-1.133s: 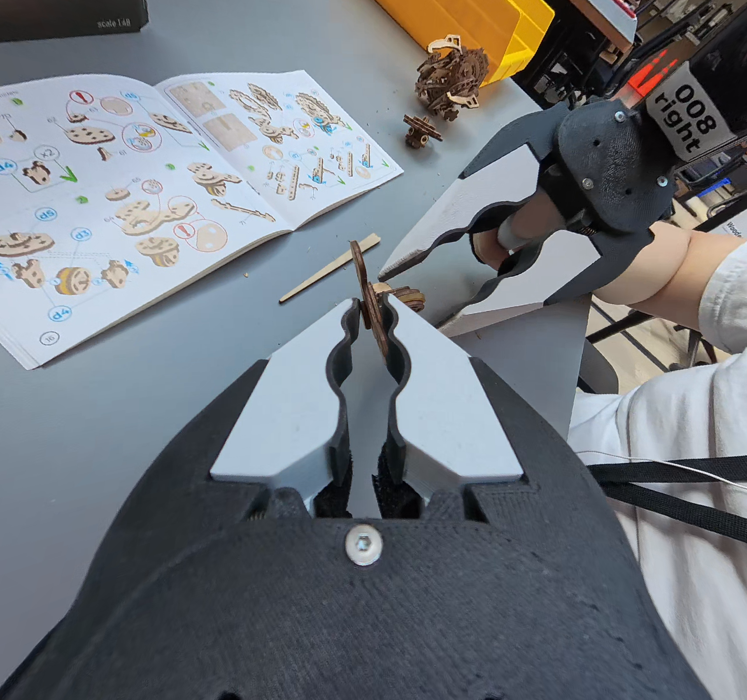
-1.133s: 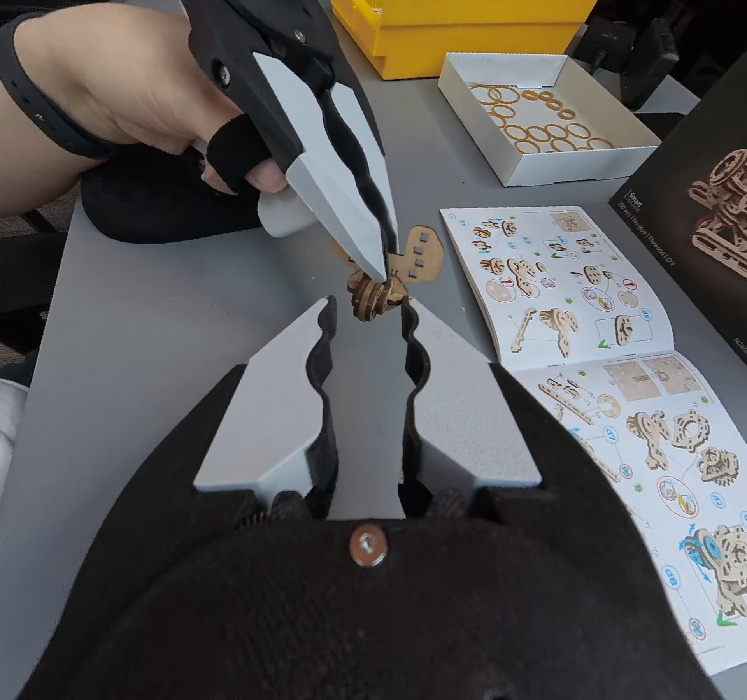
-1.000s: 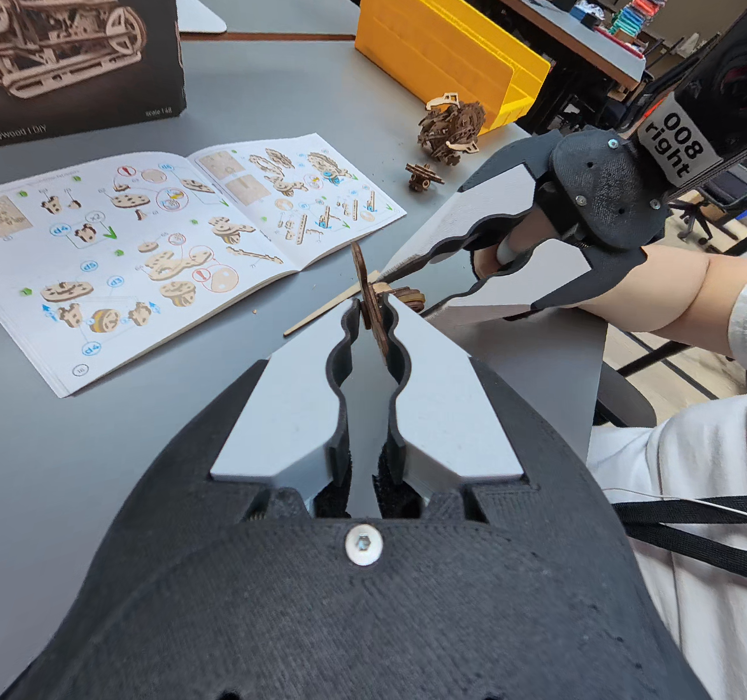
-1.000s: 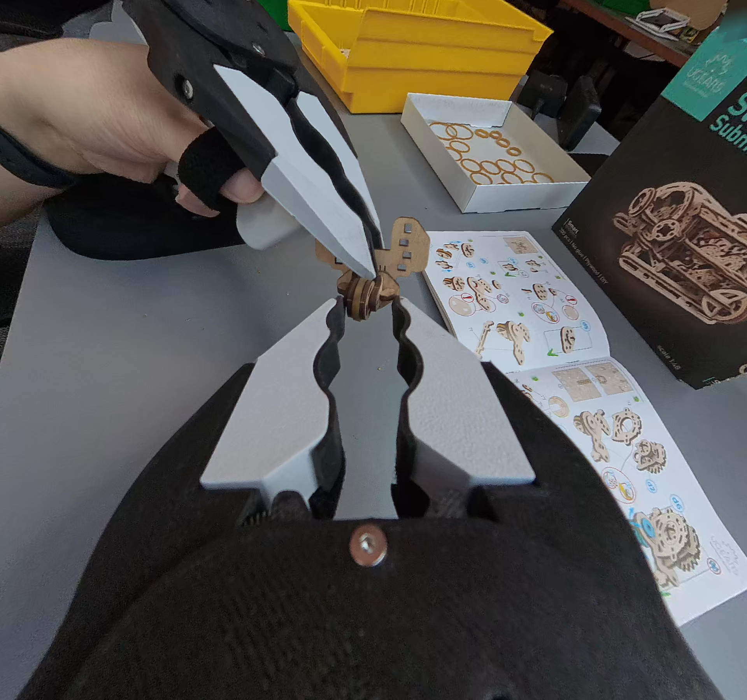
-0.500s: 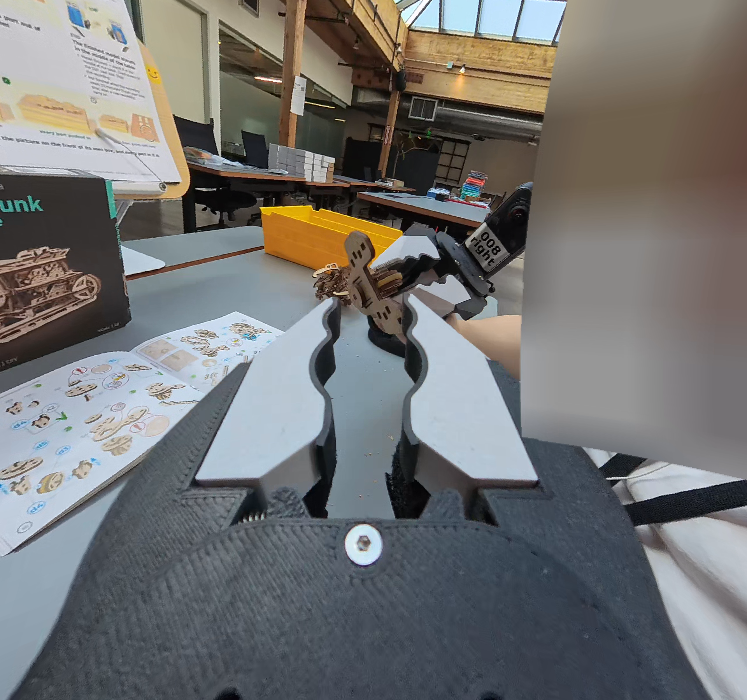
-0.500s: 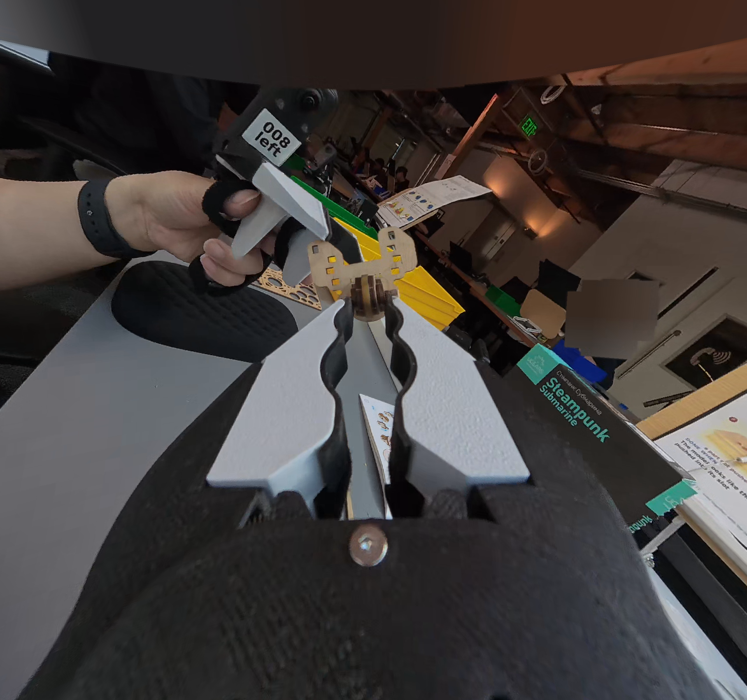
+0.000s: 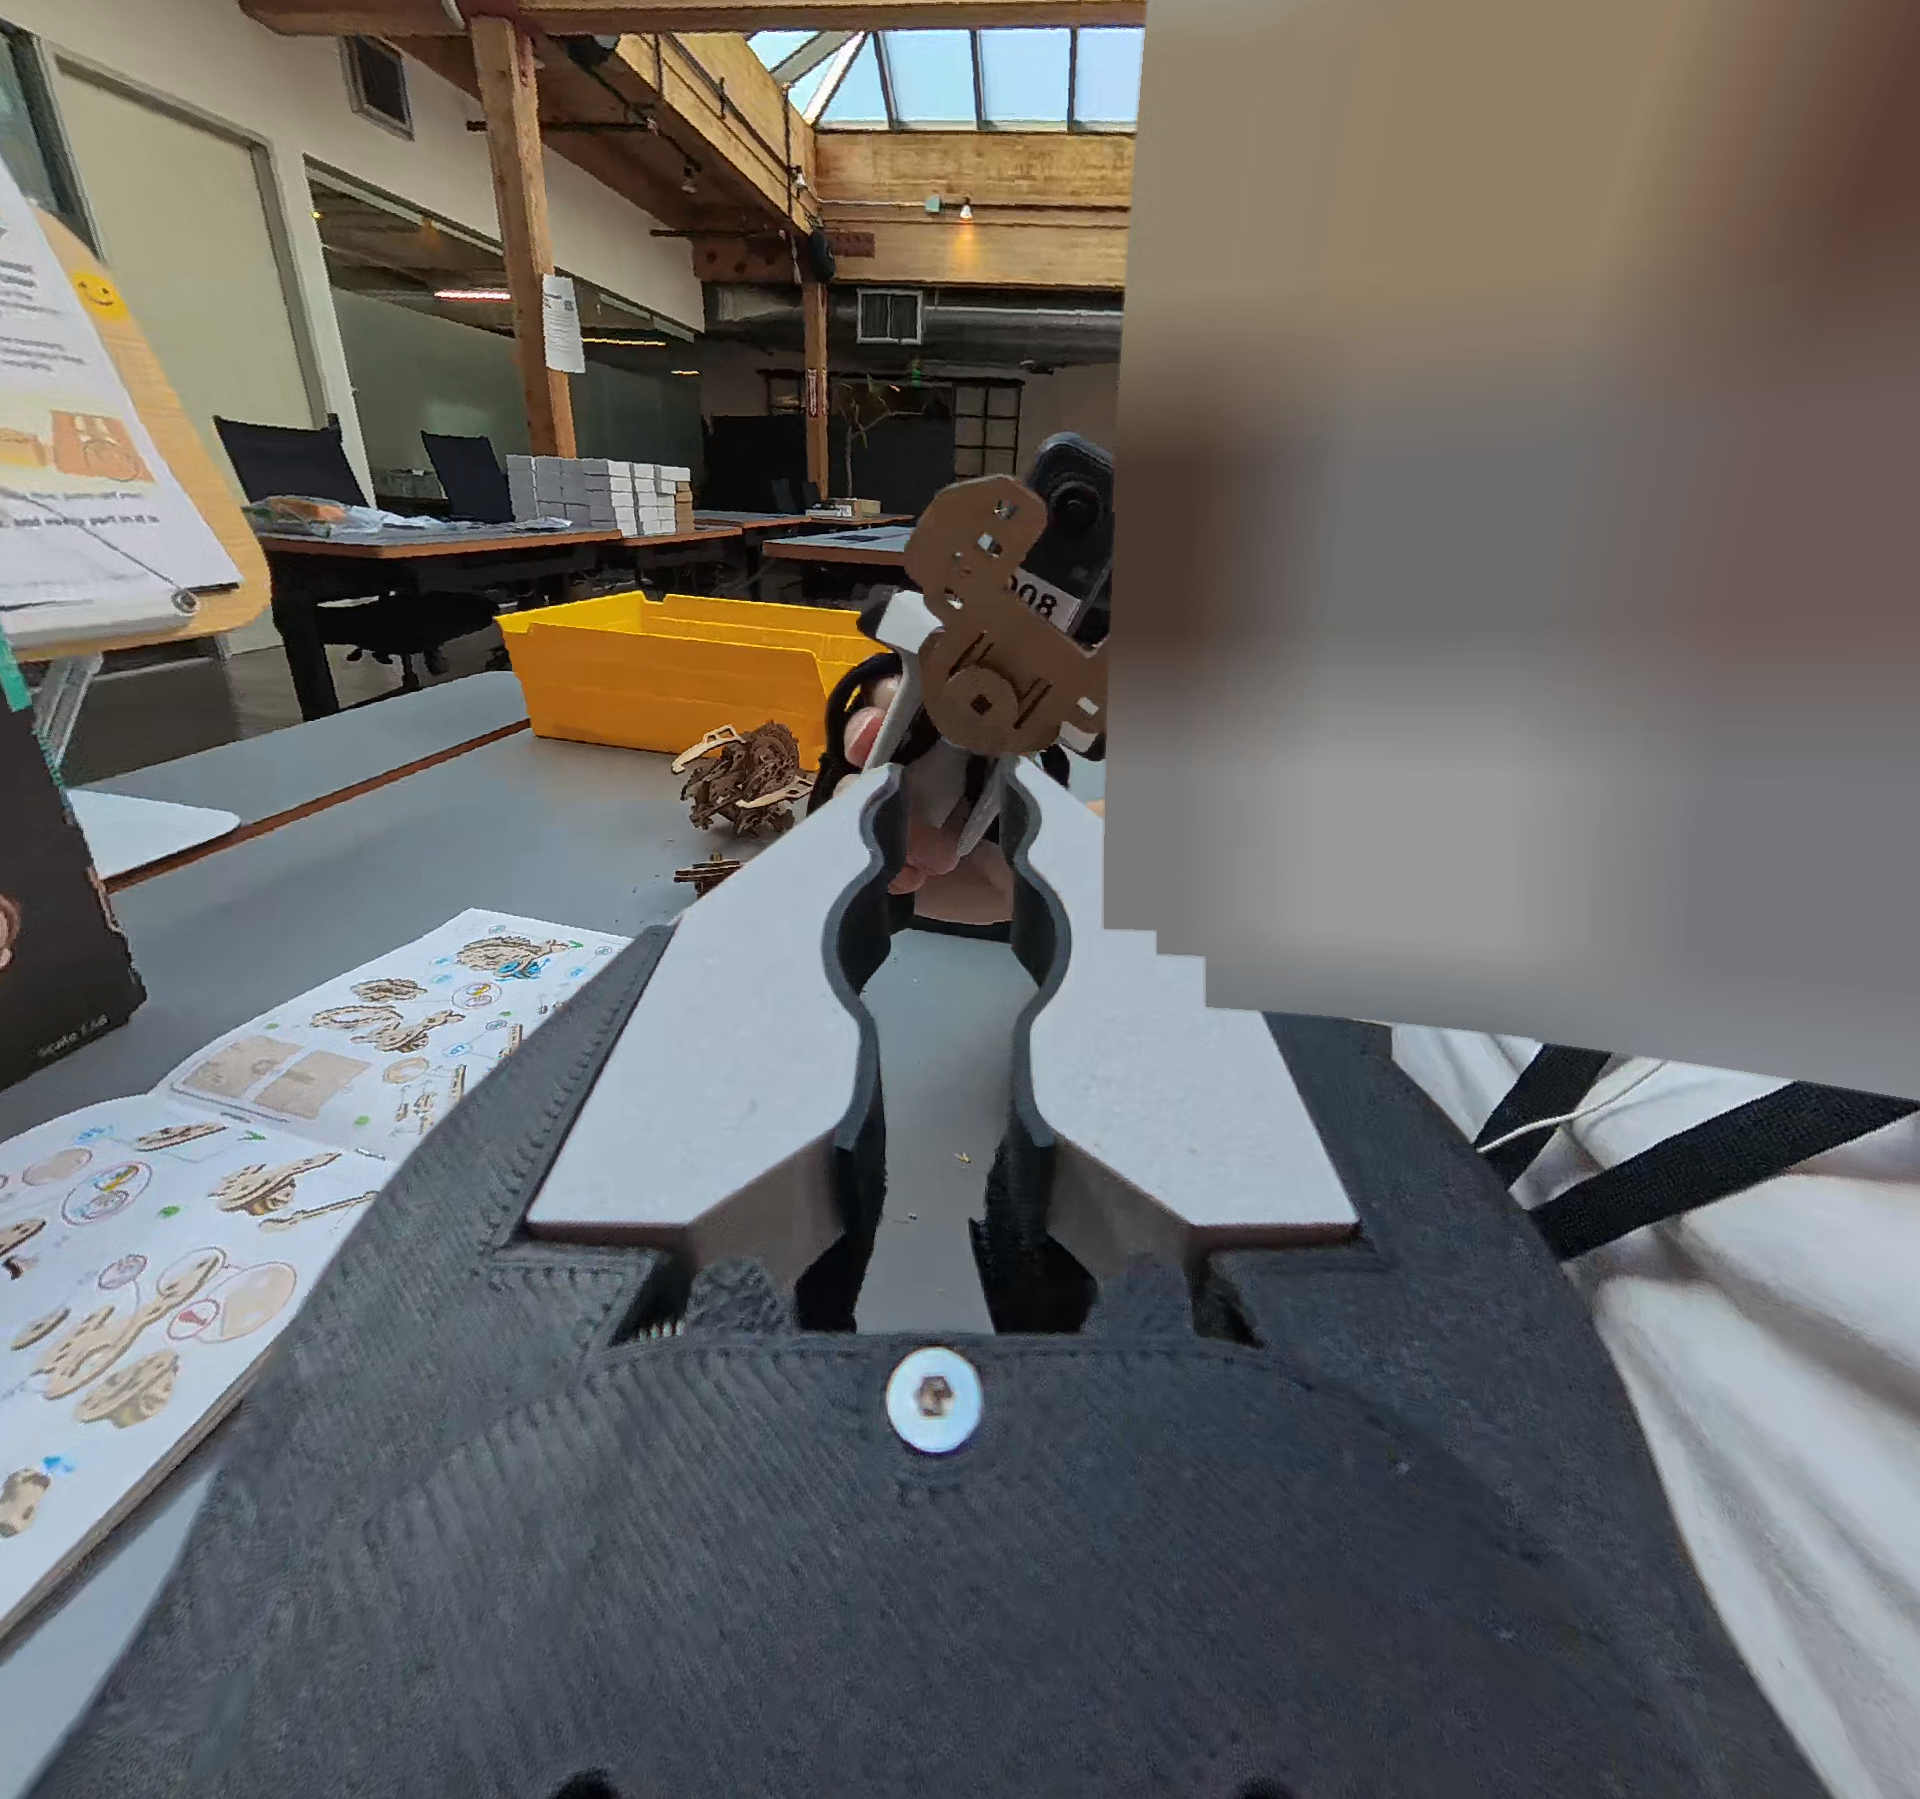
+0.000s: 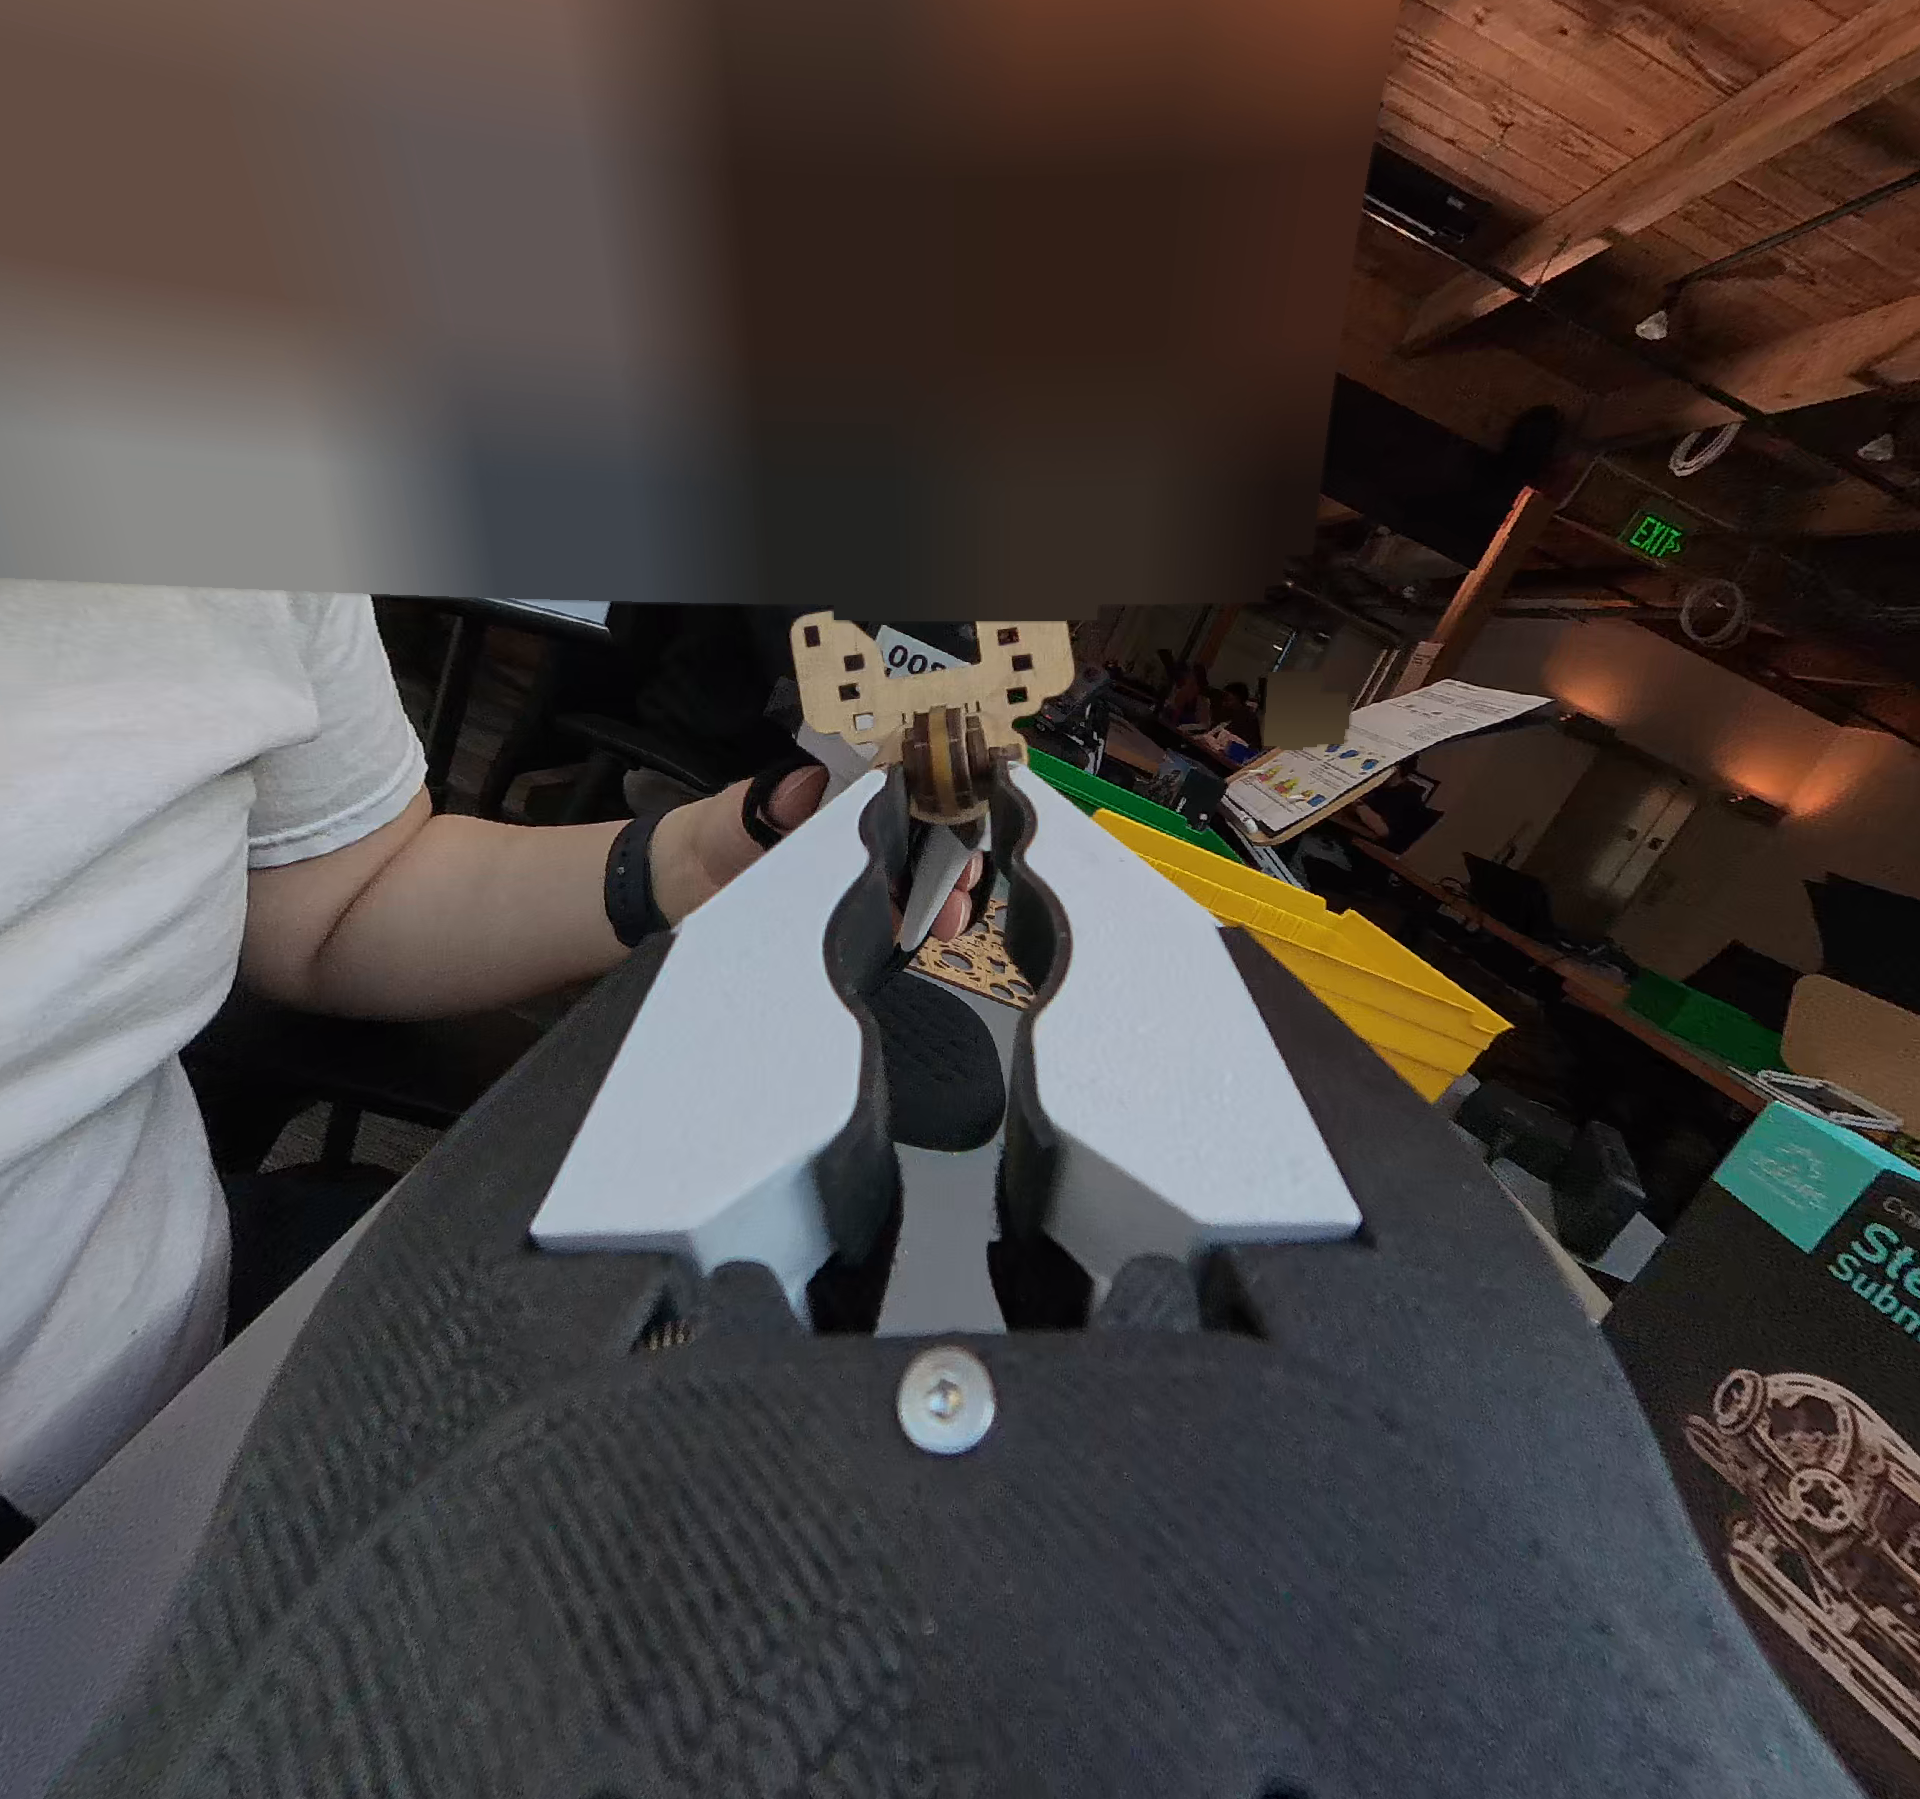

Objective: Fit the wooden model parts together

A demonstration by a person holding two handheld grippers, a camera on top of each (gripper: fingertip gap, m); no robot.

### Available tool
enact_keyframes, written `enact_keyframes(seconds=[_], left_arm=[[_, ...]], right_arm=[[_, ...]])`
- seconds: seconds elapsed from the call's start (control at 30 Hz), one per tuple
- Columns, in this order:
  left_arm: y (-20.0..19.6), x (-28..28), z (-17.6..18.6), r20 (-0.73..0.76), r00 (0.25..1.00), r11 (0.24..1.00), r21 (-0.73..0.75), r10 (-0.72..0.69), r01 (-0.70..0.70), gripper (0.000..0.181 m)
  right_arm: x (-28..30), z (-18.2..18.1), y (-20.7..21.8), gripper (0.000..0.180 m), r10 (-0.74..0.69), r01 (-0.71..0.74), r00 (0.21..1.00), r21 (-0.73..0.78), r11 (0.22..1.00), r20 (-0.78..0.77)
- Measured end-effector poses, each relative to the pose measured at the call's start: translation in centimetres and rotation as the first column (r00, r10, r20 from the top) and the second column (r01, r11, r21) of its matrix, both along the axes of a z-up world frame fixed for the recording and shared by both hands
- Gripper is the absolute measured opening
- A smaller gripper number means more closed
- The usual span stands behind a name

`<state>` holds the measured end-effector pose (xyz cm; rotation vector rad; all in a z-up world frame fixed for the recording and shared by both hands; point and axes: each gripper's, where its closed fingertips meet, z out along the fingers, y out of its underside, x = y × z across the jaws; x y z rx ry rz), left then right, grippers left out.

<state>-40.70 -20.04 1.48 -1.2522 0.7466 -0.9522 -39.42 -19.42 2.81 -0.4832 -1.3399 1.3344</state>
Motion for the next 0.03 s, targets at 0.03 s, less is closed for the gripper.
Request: enact_keyframes(seconds=[0.03], left_arm=[[-0.23, 0.31, 0.13, -0.012, 1.000, 1.000, 0.031, -0.005, 0.006, 0.014]], right_arm=[[0.12, 0.05, -0.10, 0.015, 0.030, -0.030, 1.000, -0.021, 0.999, 0.001]])
